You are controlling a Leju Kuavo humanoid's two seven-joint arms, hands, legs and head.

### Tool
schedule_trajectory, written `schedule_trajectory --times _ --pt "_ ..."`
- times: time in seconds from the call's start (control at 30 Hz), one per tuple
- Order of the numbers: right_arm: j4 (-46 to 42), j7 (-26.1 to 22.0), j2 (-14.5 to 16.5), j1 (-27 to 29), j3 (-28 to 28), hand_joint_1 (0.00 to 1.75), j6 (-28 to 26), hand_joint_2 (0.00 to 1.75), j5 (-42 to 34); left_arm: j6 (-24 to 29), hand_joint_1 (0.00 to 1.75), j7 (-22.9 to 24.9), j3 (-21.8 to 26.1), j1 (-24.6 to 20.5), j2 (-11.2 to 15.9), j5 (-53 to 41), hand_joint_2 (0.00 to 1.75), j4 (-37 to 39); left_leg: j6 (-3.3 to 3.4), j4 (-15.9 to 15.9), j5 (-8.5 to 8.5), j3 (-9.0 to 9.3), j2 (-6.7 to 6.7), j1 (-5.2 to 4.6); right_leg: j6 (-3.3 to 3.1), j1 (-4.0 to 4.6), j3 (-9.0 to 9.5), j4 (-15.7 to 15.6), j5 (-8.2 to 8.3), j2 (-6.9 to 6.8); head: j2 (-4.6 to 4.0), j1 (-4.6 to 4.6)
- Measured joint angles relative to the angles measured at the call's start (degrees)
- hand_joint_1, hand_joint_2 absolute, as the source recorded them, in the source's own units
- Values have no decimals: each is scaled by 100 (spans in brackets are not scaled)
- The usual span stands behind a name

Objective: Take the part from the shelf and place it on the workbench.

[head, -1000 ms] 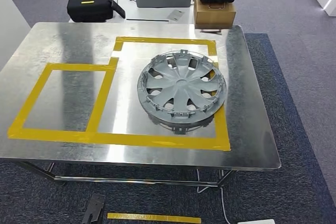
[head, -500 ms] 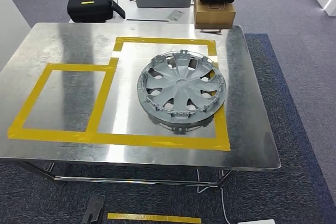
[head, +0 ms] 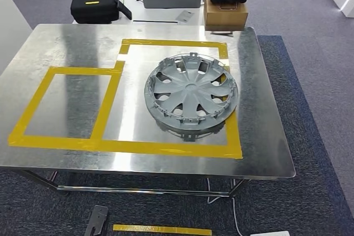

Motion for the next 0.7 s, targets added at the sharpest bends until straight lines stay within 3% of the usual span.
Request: schedule_trajectory --times 0.07,0.27,0.5,0.6,0.7 --pt "166 85 141 -84 -144 0 -8 175 15 15 0 -57 38 1 0 8 0 1 0 -1 0 0 0 0 0 0 1 1 0 0 0 -1" --pt "712 469 479 -204 -300 0 -17 175 119 48 0 47 131 -3 3 -106 0 2 0 -1 0 1 1 1 -1 0 2 1 0 0 0 0" --pt "1494 857 629 -257 -300 0 -17 175 170 7 0 259 153 -16 19 -287 0 2 -1 -2 0 1 2 1 -1 0 4 1 0 2 0 0" --pt "2093 1123 631 -300 -289 0 -11 175 153 -60 0 356 159 -22 31 -369 0 2 -1 -2 1 2 2 2 -1 1 5 1 0 1 0 -1" --pt "3105 1679 553 -365 -307 0 243 175 -115 -199 0 541 158 -22 52 -501 0 2 -2 -2 1 2 3 4 -2 3 5 2 1 2 0 0"
